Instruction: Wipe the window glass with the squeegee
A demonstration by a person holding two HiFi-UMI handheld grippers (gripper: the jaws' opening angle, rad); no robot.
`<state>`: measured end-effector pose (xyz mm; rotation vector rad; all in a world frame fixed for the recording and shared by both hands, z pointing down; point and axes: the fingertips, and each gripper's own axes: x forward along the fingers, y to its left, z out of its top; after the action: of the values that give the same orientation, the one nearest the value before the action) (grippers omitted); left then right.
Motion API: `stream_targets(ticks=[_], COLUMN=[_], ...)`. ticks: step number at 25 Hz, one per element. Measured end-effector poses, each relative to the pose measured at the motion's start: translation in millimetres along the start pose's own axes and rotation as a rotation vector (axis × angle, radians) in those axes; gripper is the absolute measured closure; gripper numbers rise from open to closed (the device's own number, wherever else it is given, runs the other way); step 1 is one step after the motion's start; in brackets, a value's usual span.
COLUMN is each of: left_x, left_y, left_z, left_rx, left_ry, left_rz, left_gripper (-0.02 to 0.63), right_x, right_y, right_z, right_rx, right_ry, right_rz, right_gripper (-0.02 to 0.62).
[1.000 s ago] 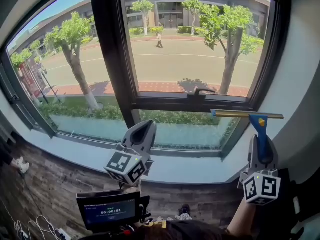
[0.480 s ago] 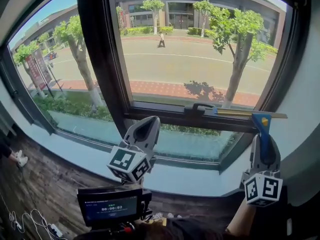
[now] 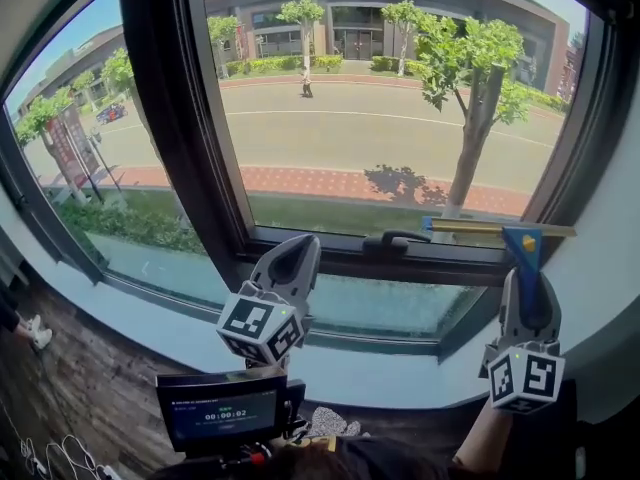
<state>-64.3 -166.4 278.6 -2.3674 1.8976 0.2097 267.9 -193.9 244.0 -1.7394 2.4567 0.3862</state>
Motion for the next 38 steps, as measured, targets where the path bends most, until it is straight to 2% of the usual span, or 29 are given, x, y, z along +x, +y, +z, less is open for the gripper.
stream_targets(ticks=[5,11,17,24,28,32,38], left_x=[47.6,64.7,84.2,100.7,103.7,92.6,98.0], left_y=[33.6,54.6,79.7,89.7,87.6,92.2,79.9], left_z=[16.1,-2.1,-8.3,-24.3,-27.7,-33.2,-35.2], left_rx=[0.026,0.002,0.012,-0.030,-0.018,-0.050,-0.043], left_ry=[-0.022,-0.008,-0.007,0.004,0.009,0.009,0.004], left_rz=[-0.039,-0.051,-0.063,-0.083,-0.091,-0.103,-0.106], left_gripper=[0.604,0.604,0.604,0.604,0.604,0.604,0.604], right_x=[45.6,64.3,86.7,93.0,92.5,86.2,94.9], right_y=[6.1,7.9,22.6,24.5,20.3,35.9,27.1], right_z=[11.2,5.0,-0.2,-6.8,-7.9,-7.0,2.4], right_rx=[-0.017,-0.020,-0.025,-0.047,-0.042,-0.039,-0.063], right_ry=[-0.011,-0.016,-0.014,0.001,0.000,0.001,-0.014], right_rz=[-0.044,-0.072,-0.084,-0.117,-0.135,-0.127,-0.110], right_gripper=[0.453,0.453,0.453,0.453,0.453,0.453,0.453])
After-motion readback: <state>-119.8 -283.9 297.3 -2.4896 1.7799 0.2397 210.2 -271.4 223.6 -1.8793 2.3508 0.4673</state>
